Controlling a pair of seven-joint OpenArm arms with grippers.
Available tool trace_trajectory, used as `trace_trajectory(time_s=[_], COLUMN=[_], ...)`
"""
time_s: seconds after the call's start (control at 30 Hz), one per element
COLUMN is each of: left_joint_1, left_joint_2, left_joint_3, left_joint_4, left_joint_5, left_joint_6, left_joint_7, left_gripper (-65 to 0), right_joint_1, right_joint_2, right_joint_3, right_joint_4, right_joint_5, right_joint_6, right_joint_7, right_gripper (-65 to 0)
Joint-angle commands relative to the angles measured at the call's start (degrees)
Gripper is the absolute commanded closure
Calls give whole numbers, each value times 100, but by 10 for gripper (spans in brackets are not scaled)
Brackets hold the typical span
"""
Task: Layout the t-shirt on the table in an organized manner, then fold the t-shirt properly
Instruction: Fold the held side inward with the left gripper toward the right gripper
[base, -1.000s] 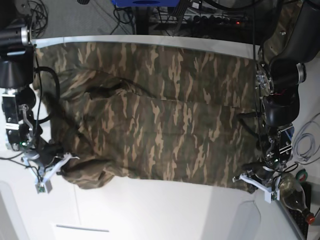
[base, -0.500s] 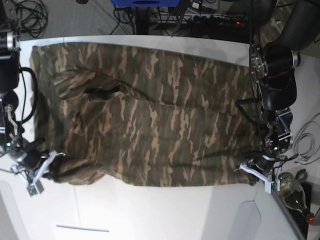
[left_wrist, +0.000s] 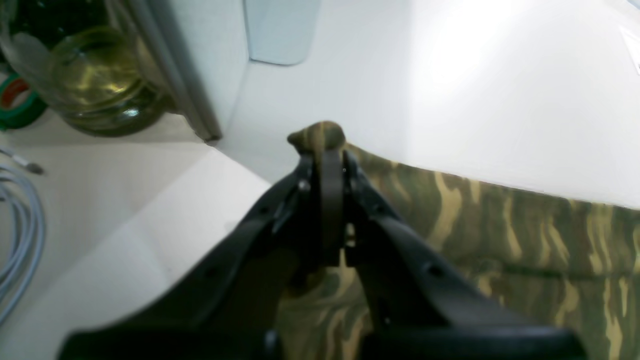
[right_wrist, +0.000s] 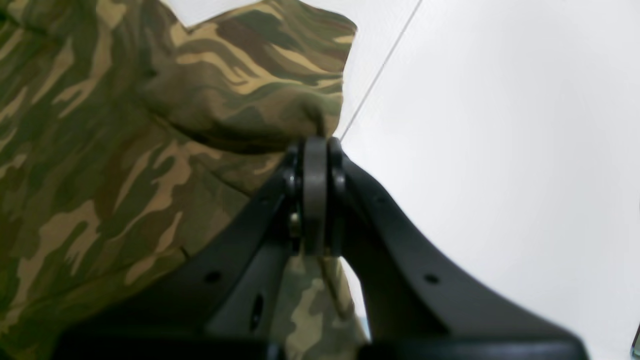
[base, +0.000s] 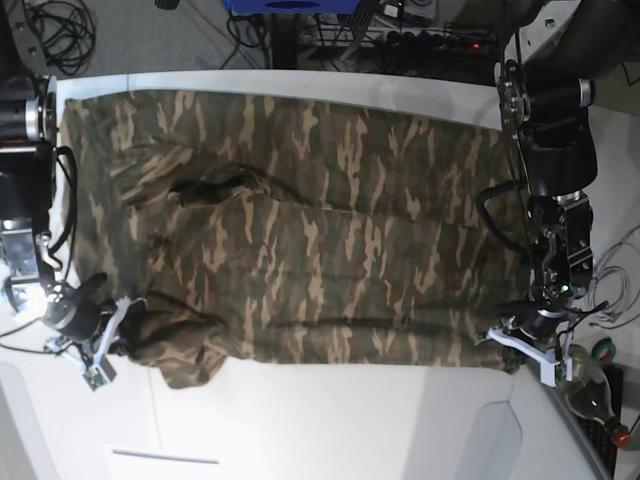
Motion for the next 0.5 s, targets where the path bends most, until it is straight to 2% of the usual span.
trace_trajectory(time_s=[0.0, 0.2, 0.47], left_joint_1=[-56, 94, 1017], left_joint_2=[-85, -94, -305], left_joint_3=[-13, -13, -22], left_joint_4=[110, 145, 1244], left_joint_5=[-50, -94, -103], left_joint_6=[-25, -25, -25], left_joint_7=[-159, -132, 562], left_gripper=[0, 0, 0], right_joint_1=[164, -179, -1120], right_joint_2=[66, 74, 180], right_joint_3=[22, 31, 57], right_joint_4=[32, 375, 2037], right_joint_5=[41, 23, 32], right_joint_6=[-29, -20, -20], right_joint_7=[190, 190, -1050], right_gripper=[0, 0, 0])
